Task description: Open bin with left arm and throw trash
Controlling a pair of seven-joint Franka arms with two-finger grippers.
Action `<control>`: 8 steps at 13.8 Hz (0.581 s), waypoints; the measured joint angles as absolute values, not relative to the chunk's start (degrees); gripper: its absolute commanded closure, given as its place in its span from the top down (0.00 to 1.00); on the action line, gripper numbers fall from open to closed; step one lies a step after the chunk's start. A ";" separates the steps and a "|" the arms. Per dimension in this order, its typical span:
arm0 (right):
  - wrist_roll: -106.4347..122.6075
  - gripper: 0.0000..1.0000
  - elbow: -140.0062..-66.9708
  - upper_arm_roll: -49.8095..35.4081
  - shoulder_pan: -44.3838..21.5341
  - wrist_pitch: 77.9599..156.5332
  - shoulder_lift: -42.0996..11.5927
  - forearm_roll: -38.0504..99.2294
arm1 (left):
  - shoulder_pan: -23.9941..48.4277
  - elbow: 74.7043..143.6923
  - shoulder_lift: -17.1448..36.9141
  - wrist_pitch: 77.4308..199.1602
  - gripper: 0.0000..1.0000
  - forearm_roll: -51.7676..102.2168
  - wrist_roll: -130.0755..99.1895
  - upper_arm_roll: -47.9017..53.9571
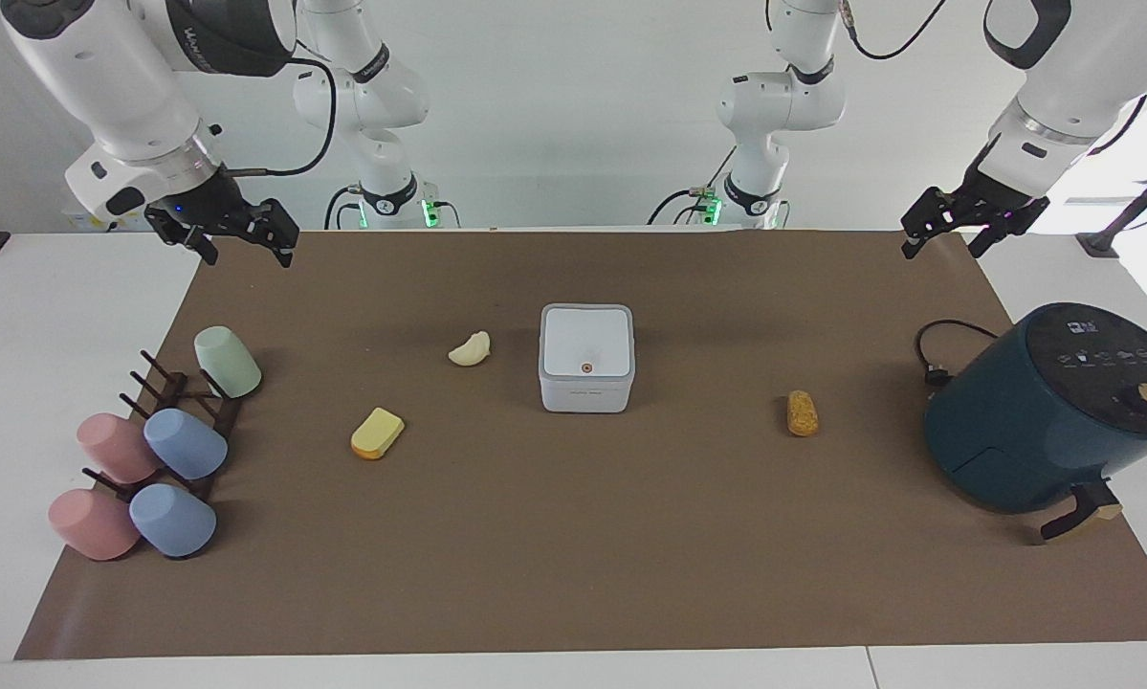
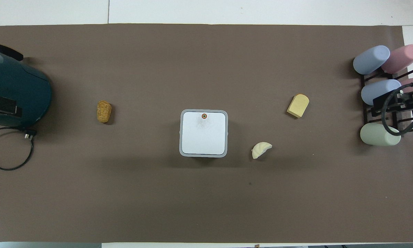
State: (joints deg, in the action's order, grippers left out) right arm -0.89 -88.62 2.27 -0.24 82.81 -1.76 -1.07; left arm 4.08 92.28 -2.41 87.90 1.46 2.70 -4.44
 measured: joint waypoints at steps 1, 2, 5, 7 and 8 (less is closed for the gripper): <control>-0.89 1.00 -88.62 2.27 -0.24 82.81 -1.76 -1.07 | 4.08 92.28 -2.41 87.89 1.00 1.46 2.69 -4.44; -0.89 1.00 -88.62 2.27 -0.24 82.81 -1.76 -1.07 | 4.08 92.28 -2.41 87.88 1.00 1.46 2.69 -4.44; -0.89 1.00 -88.62 2.25 -0.32 82.81 -1.76 -1.07 | 4.08 92.45 -2.46 87.75 1.00 1.46 2.68 -4.52; -0.89 1.00 -88.82 2.01 -0.48 82.81 -1.76 -1.07 | 4.08 92.66 -2.49 87.69 1.00 1.46 2.66 -4.52; -0.88 1.00 -89.15 1.94 -0.70 82.95 -1.75 -1.07 | 4.08 92.66 -2.50 87.65 1.00 1.46 2.49 -4.52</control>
